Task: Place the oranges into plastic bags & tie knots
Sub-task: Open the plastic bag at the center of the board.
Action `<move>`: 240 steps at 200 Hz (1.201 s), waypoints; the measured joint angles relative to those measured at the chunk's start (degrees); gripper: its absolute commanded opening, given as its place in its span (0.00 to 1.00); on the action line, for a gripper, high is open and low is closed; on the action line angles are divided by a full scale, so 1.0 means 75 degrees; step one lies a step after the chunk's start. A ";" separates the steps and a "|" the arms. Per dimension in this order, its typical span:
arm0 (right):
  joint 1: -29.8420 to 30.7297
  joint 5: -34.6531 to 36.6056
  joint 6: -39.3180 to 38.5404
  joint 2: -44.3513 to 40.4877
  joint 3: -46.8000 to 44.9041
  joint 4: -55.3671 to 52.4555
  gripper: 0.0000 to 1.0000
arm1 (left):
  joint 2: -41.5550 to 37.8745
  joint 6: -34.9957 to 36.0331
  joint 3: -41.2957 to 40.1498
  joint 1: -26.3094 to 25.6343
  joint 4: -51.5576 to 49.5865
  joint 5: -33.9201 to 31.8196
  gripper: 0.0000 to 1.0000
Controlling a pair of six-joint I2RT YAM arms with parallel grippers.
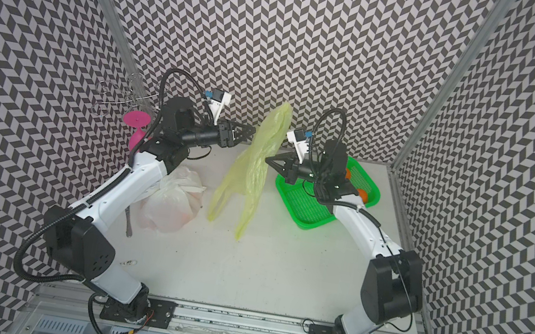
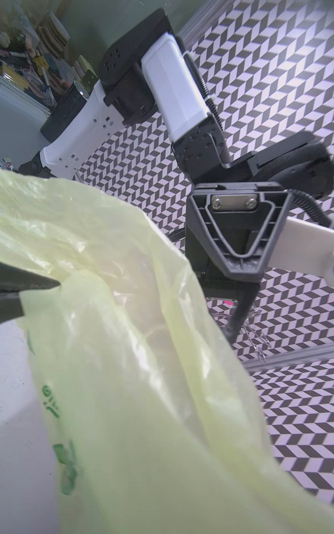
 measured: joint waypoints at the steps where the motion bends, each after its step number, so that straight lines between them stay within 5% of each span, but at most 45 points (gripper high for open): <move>1: -0.0012 -0.0012 0.0015 -0.0012 -0.0006 0.0006 0.00 | -0.0020 0.0050 -0.0012 0.0017 0.0000 0.0012 0.67; 42: -0.0388 -0.0758 0.0711 -0.0399 -0.0242 0.0370 0.00 | -0.1486 0.2876 -0.1746 0.0691 0.0015 0.0615 0.82; 96: -0.0399 -0.1180 0.1381 -0.0417 -0.0294 0.0595 0.00 | -0.2151 0.5840 -0.4214 -0.0216 0.0562 0.0752 0.90; 199: -0.0399 -0.1300 0.2477 -0.0414 -0.0297 0.1428 0.00 | -0.2081 0.5756 -0.6085 -0.1241 0.3465 0.0793 0.87; 221: -0.0399 -0.1300 0.2646 -0.0414 -0.0297 0.1580 0.00 | -0.2008 0.5604 -0.6277 -0.1349 0.3934 0.0606 0.79; 240: -0.0399 -0.1303 0.2751 -0.0414 -0.0297 0.1673 0.00 | -0.1836 0.5467 -0.6295 -0.1376 0.4255 0.0388 0.63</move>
